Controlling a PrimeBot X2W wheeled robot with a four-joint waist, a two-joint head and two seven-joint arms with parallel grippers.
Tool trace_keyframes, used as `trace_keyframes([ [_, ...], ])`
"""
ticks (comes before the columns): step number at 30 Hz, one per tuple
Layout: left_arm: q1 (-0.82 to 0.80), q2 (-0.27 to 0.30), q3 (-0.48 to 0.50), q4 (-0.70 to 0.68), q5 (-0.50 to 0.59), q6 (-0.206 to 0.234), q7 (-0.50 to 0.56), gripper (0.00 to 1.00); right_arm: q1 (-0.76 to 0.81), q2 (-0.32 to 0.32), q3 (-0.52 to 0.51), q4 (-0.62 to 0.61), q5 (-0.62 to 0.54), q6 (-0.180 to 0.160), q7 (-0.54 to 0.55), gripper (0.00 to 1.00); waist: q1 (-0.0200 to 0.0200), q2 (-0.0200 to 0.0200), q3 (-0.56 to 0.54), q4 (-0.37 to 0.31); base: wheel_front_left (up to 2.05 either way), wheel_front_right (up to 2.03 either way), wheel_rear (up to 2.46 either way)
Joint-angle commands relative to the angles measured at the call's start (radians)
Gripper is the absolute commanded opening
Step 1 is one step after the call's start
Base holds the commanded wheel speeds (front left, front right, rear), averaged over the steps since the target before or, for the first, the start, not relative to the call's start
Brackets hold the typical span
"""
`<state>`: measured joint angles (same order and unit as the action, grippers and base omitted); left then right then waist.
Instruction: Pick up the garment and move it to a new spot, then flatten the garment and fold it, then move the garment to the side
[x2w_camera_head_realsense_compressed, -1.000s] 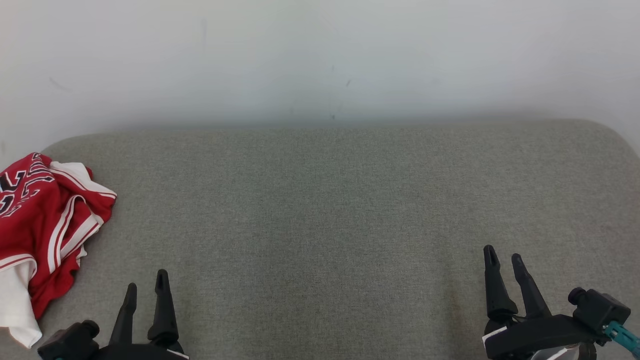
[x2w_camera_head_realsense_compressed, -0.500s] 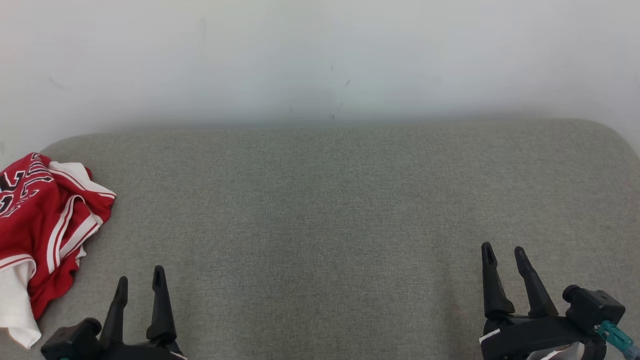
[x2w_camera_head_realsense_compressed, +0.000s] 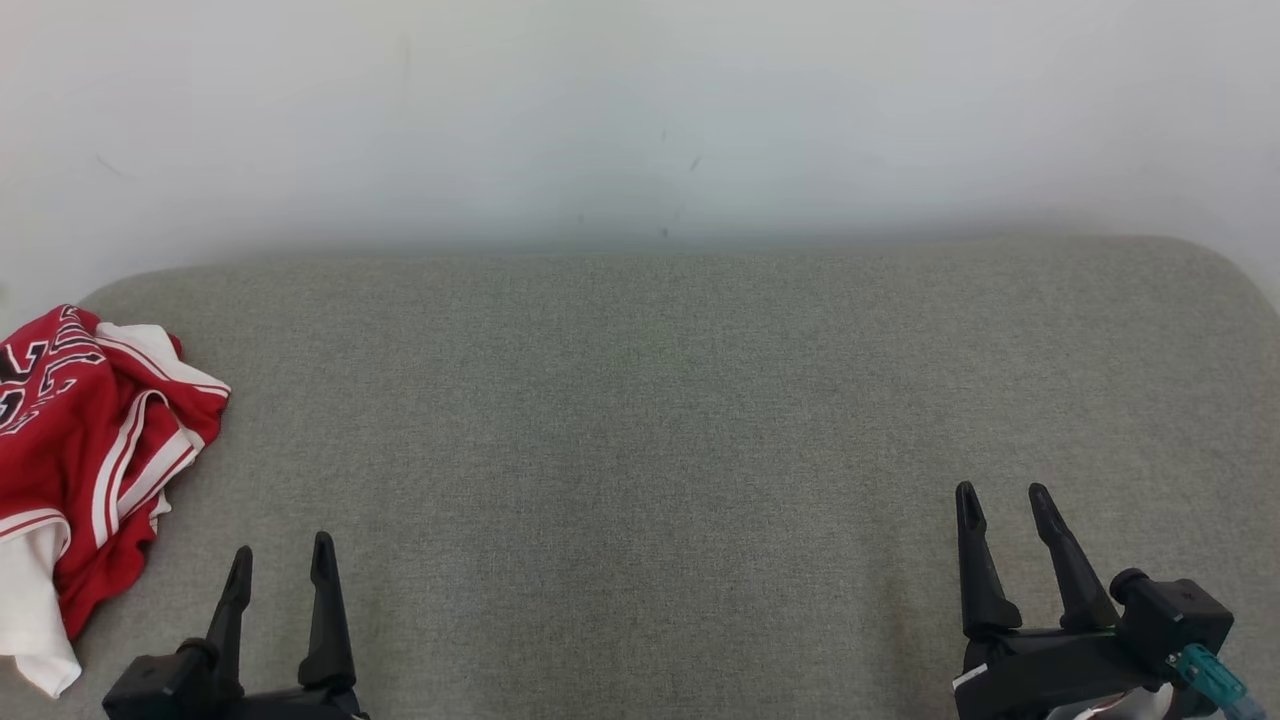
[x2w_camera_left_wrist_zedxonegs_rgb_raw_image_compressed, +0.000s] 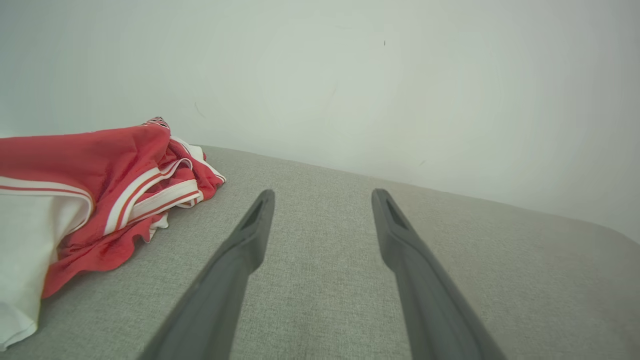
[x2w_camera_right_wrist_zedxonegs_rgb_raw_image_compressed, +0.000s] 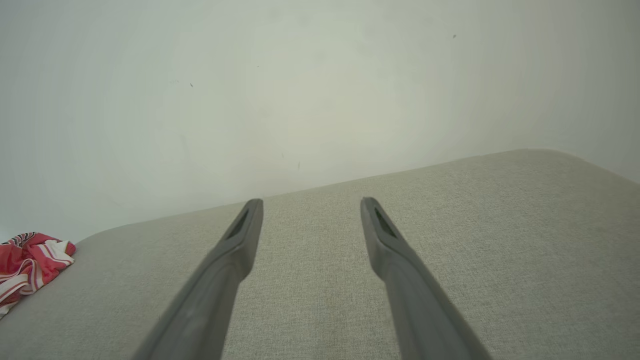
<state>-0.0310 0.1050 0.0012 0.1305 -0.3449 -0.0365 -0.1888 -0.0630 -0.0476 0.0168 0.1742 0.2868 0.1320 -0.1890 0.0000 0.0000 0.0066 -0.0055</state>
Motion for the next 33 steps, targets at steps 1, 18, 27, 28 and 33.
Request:
trace_keyframes([
  [1, 0.003, 0.008, -0.002, -0.009, 0.029, -0.002, -0.009, 1.00, -0.002, -0.003, 0.002, -0.010, -0.028, -0.002, -0.009, 1.00, 0.0000, 0.0000, 0.000, 0.000, 0.00, 0.00, 0.00],
  [18, 0.008, 0.023, -0.003, 0.002, 0.142, -0.012, -0.044, 1.00, 0.009, -0.004, 0.006, 0.006, -0.156, -0.002, -0.045, 1.00, 0.0000, 0.0000, -0.009, 0.000, 0.00, 0.00, 0.00],
  [27, 0.015, 0.037, -0.005, 0.017, 0.170, -0.026, -0.055, 1.00, 0.013, -0.004, -0.009, 0.014, -0.210, -0.002, -0.061, 1.00, 0.0000, 0.0000, -0.012, -0.001, 0.00, 0.00, 0.00],
  [28, 0.015, 0.038, -0.006, 0.015, 0.174, -0.027, -0.051, 1.00, 0.014, -0.004, -0.010, 0.014, -0.219, -0.002, -0.062, 1.00, 0.0000, 0.0000, -0.012, -0.001, 0.00, 0.00, 0.00],
  [33, 0.019, 0.036, -0.017, -0.006, 0.193, -0.030, -0.031, 1.00, 0.018, -0.004, -0.005, 0.019, -0.242, -0.002, -0.071, 1.00, 0.0000, 0.0000, -0.014, 0.001, 0.00, 0.00, 0.00],
])
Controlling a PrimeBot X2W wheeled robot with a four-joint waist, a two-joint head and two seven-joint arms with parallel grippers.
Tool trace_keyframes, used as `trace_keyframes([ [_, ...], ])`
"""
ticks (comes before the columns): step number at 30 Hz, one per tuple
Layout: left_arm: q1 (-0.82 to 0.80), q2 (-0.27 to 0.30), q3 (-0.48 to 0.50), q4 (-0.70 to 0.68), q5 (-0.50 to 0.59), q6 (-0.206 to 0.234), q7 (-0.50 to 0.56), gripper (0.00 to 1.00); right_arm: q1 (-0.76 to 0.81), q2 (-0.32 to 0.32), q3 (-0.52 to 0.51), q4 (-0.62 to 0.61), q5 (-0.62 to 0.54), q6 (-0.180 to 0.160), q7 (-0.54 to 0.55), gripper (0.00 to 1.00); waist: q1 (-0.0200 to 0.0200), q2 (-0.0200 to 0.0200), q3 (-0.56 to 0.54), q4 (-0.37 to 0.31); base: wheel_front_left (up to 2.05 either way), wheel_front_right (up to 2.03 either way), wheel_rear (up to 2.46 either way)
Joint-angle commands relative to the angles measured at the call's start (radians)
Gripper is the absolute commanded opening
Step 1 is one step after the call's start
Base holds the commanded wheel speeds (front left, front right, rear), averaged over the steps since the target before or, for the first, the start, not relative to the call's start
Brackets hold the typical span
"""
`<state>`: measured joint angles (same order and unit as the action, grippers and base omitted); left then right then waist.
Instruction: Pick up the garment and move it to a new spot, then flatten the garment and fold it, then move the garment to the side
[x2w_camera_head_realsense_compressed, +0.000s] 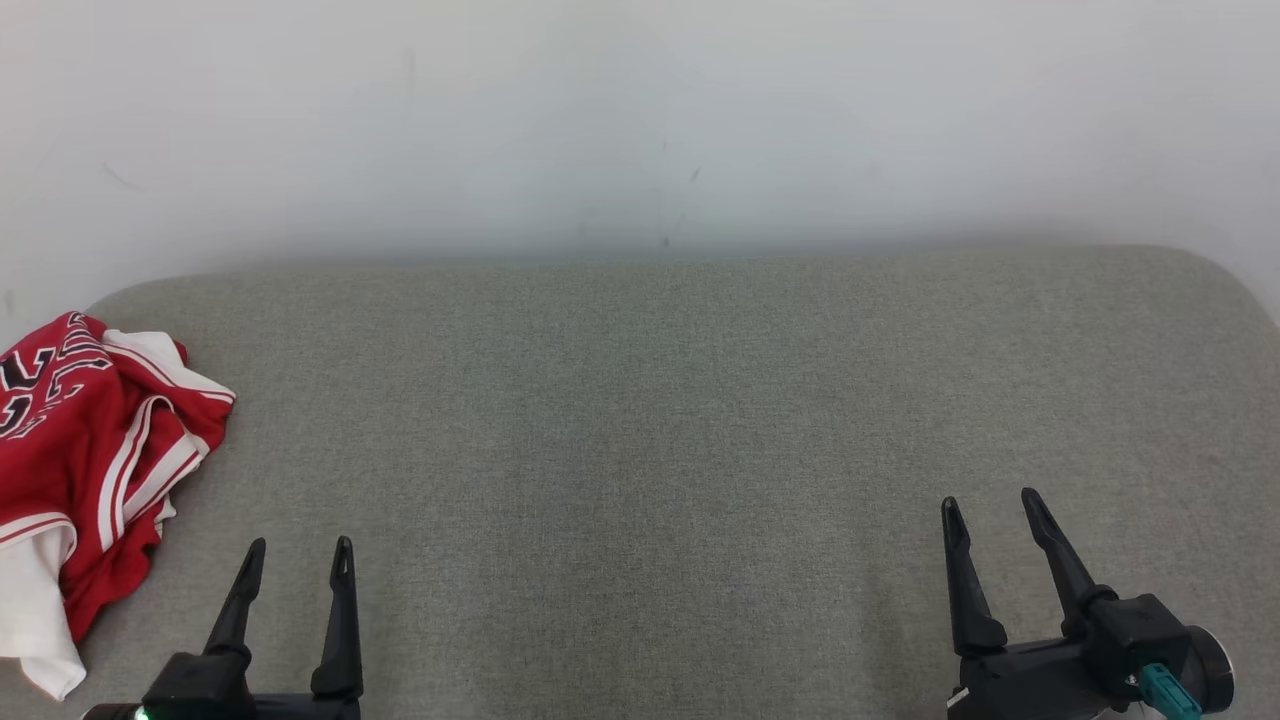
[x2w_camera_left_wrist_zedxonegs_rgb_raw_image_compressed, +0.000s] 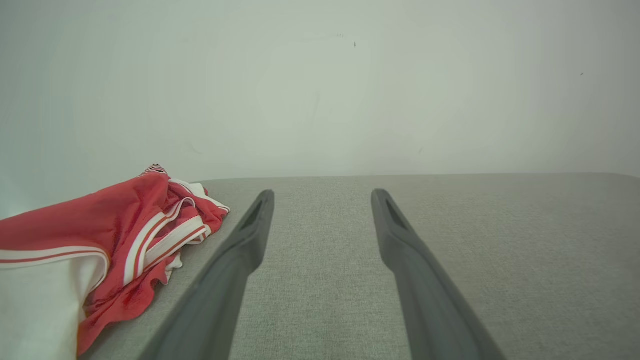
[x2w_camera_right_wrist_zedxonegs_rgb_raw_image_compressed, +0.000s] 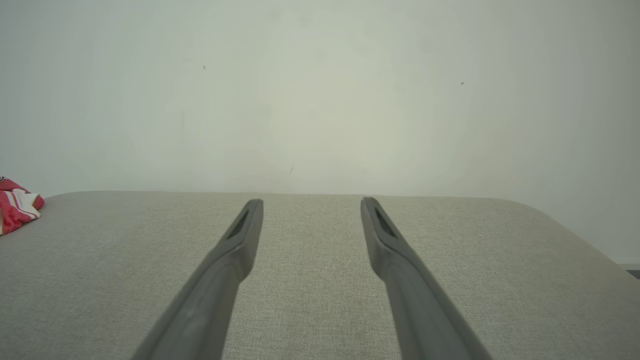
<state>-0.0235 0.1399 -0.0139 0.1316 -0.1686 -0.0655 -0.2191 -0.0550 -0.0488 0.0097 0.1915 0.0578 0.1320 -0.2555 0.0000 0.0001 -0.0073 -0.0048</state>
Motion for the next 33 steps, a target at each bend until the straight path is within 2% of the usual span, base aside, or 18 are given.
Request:
trace_keyframes([
  [1, 0.013, -0.002, -0.004, -0.010, 0.014, -0.003, 0.007, 1.00, 0.010, -0.003, 0.006, 0.003, -0.013, -0.002, -0.007, 1.00, 0.0000, -0.0001, -0.001, 0.001, 0.00, 0.00, 0.00],
  [10, 0.021, -0.002, -0.006, -0.047, -0.031, -0.018, 0.036, 1.00, 0.013, -0.003, 0.015, 0.012, 0.069, -0.002, -0.009, 1.00, 0.0000, -0.0001, -0.003, 0.004, 0.00, 0.00, 0.00],
  [19, 0.027, -0.002, -0.005, -0.066, -0.056, -0.011, 0.062, 1.00, 0.016, -0.003, 0.008, 0.009, 0.127, -0.002, -0.004, 1.00, 0.0000, -0.0001, -0.004, 0.006, 0.00, 0.00, 0.00],
  [33, 0.035, 0.001, -0.016, -0.068, -0.068, 0.001, 0.066, 1.00, 0.019, -0.003, 0.006, -0.004, 0.156, -0.002, 0.015, 1.00, 0.0000, -0.0001, -0.006, 0.006, 0.00, 0.00, 0.00],
])
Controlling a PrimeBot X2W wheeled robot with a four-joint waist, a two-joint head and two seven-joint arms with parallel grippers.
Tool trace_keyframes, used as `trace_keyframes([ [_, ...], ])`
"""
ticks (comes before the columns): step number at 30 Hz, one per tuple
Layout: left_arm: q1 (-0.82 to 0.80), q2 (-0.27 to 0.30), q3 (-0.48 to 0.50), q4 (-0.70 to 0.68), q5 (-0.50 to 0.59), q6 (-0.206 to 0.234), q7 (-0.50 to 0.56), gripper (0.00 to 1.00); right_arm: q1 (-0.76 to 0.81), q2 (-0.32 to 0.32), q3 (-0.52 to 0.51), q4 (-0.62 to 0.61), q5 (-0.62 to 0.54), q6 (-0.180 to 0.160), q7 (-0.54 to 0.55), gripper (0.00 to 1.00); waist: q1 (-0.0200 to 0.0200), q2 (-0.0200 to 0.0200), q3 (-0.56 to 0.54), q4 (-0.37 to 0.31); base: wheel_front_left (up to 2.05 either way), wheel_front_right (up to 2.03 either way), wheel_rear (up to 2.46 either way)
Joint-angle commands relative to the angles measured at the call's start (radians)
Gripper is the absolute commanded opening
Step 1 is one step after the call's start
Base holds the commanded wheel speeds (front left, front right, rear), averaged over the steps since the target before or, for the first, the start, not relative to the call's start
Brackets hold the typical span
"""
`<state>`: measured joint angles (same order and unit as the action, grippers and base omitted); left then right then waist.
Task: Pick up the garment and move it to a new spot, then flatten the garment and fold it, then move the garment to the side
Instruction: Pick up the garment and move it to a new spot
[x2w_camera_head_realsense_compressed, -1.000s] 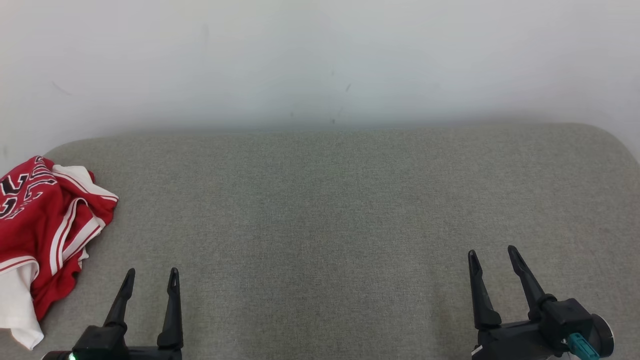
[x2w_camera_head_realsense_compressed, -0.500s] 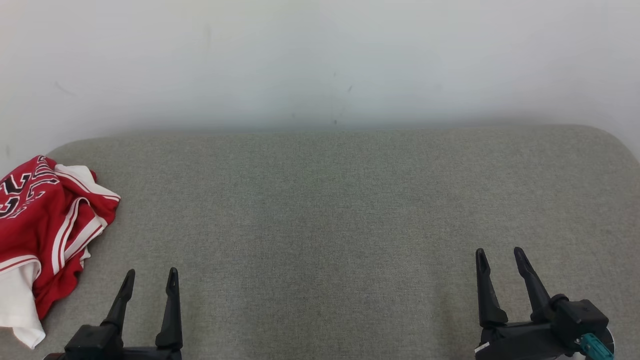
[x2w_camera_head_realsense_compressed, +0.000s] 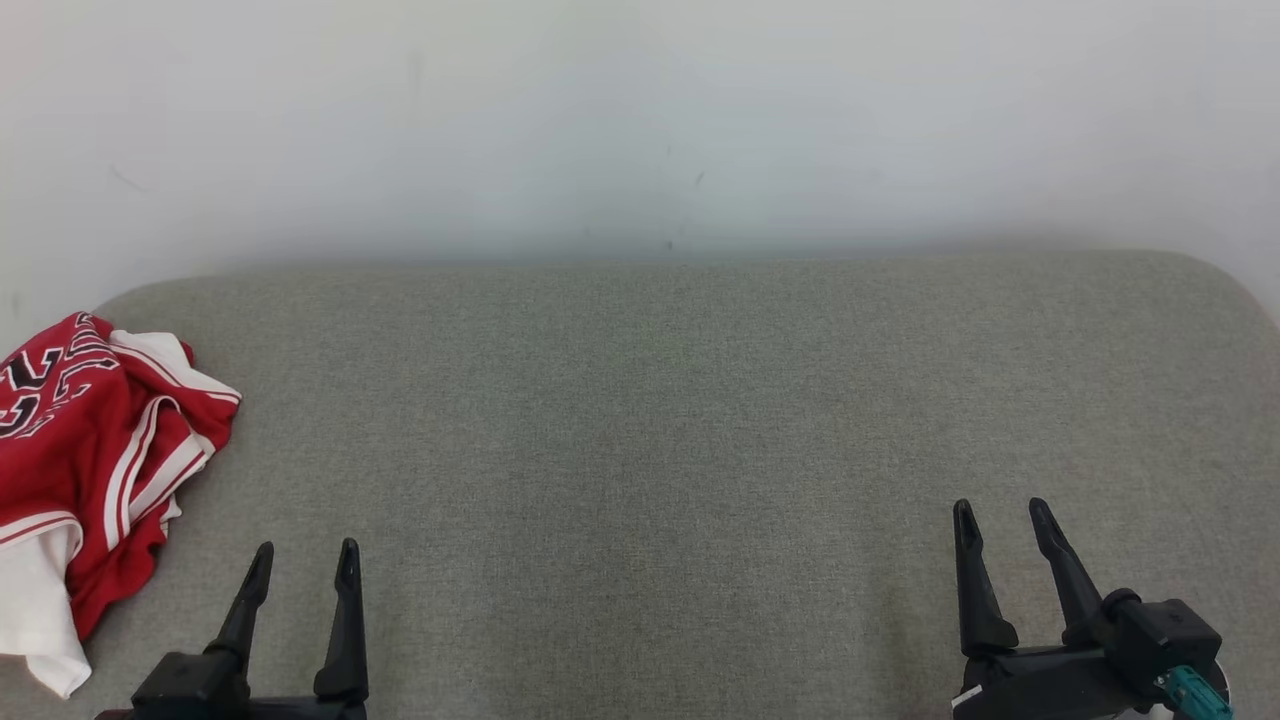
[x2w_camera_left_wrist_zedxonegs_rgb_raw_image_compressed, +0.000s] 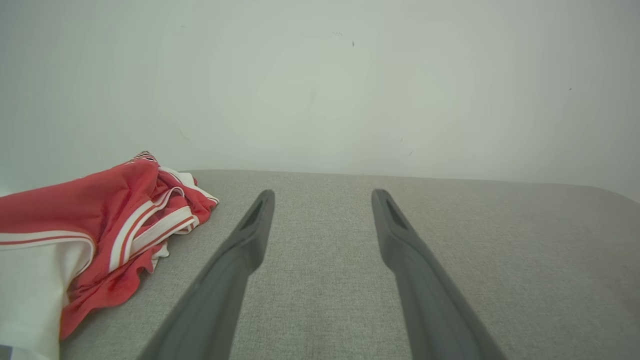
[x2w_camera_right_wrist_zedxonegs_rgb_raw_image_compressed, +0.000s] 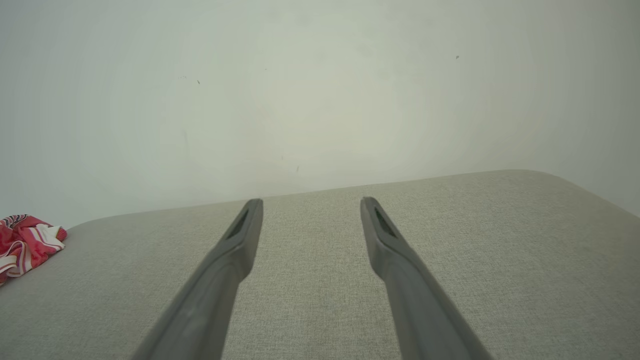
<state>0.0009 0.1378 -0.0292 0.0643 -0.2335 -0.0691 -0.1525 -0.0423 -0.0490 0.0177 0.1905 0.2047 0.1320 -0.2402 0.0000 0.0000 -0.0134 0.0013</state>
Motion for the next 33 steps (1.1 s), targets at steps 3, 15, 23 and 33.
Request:
trace_keyframes([
  [3, 0.013, 0.002, -0.002, 0.005, -0.008, 0.005, 0.002, 1.00, 0.009, -0.002, -0.002, -0.004, 0.009, -0.002, 0.003, 1.00, 0.0000, 0.0000, -0.002, 0.002, 0.00, 0.00, 0.00],
  [15, 0.009, 0.009, -0.009, 0.016, -0.023, 0.009, 0.009, 1.00, 0.015, -0.002, 0.000, -0.002, 0.016, -0.002, 0.015, 1.00, 0.0000, 0.0000, -0.007, 0.031, 0.00, 0.00, 0.00],
  [23, 0.011, 0.017, -0.009, 0.032, -0.029, 0.015, 0.006, 1.00, 0.025, -0.002, 0.004, 0.007, 0.025, -0.002, 0.017, 1.00, 0.0000, 0.0000, -0.012, 0.111, 0.00, 0.00, 0.00],
  [33, 0.038, 0.035, 0.000, 0.037, -0.021, 0.037, 0.003, 1.00, 0.042, -0.002, 0.013, 0.037, 0.044, -0.002, 0.011, 1.00, 0.0000, 0.0000, -0.029, 0.286, 0.00, 0.00, 0.00],
])
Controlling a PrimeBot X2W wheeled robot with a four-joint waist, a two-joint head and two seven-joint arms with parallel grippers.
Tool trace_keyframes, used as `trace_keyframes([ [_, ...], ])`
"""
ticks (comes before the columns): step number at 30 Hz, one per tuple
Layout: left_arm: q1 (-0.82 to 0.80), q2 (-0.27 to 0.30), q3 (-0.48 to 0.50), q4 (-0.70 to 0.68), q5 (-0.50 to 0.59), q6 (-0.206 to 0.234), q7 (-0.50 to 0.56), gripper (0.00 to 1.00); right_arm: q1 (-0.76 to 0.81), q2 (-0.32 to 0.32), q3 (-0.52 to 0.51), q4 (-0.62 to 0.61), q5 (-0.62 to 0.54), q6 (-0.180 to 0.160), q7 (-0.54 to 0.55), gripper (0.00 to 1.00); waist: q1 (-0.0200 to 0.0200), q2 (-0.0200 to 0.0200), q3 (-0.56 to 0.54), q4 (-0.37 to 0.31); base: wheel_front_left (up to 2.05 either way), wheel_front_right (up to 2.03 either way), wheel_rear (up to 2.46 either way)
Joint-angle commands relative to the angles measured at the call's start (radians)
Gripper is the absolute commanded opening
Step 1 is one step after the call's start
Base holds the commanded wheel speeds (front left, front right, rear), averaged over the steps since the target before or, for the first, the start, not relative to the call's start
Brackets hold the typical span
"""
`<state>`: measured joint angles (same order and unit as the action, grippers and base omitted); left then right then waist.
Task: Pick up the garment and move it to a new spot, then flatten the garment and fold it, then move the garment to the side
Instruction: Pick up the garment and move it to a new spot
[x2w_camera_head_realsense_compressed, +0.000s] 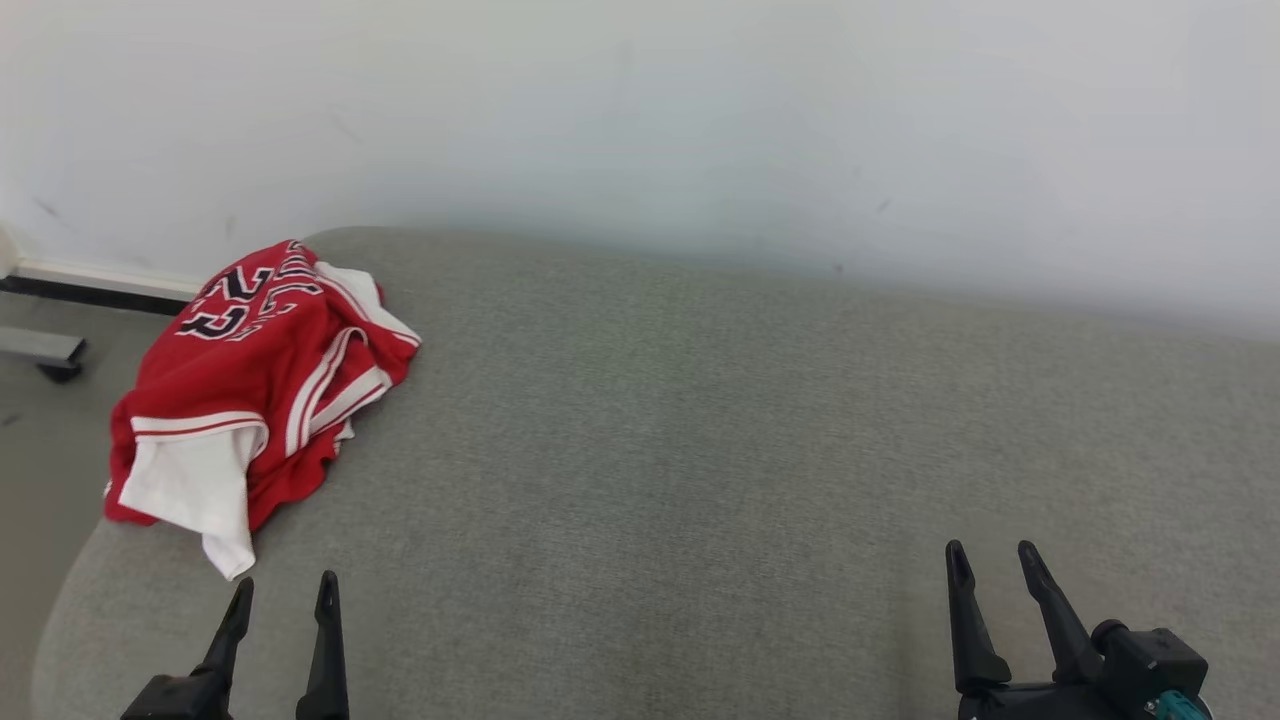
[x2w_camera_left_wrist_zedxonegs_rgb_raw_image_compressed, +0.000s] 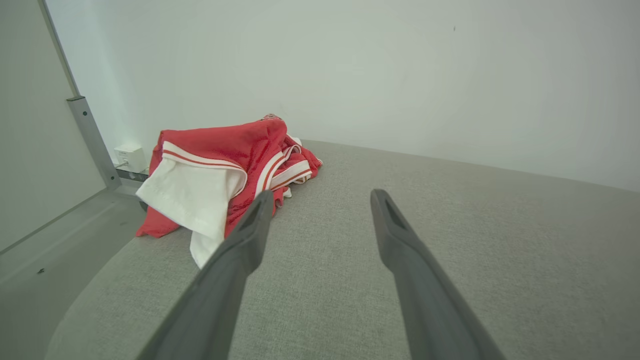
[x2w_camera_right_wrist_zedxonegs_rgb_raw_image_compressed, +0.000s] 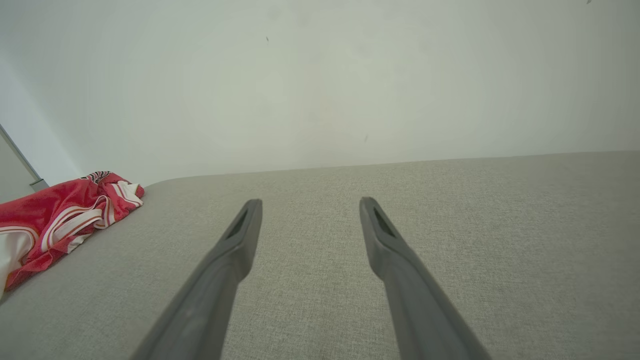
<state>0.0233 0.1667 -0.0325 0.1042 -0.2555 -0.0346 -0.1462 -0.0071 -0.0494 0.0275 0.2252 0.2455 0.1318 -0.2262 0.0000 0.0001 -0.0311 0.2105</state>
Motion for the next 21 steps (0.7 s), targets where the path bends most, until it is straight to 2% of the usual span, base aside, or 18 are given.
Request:
trace_keyframes([
  [1, 0.018, 0.006, 0.002, -0.005, 0.000, 0.005, -0.002, 1.00, 0.007, -0.002, 0.002, 0.005, 0.004, -0.002, -0.005, 1.00, 0.0000, -0.0001, -0.012, 0.095, 0.00, 0.00, 0.00],
  [13, 0.035, 0.016, 0.013, -0.016, -0.010, 0.028, -0.008, 1.00, -0.004, -0.002, 0.022, 0.036, 0.016, -0.002, -0.013, 1.00, 0.0000, -0.0001, -0.014, 0.262, 0.00, 0.00, 0.00],
  [21, 0.056, 0.017, 0.044, -0.026, -0.025, 0.055, -0.030, 1.00, -0.040, -0.002, 0.054, 0.053, 0.010, -0.002, -0.007, 1.00, 0.0000, -0.0001, 0.003, 0.282, 0.00, 0.00, 0.00],
])
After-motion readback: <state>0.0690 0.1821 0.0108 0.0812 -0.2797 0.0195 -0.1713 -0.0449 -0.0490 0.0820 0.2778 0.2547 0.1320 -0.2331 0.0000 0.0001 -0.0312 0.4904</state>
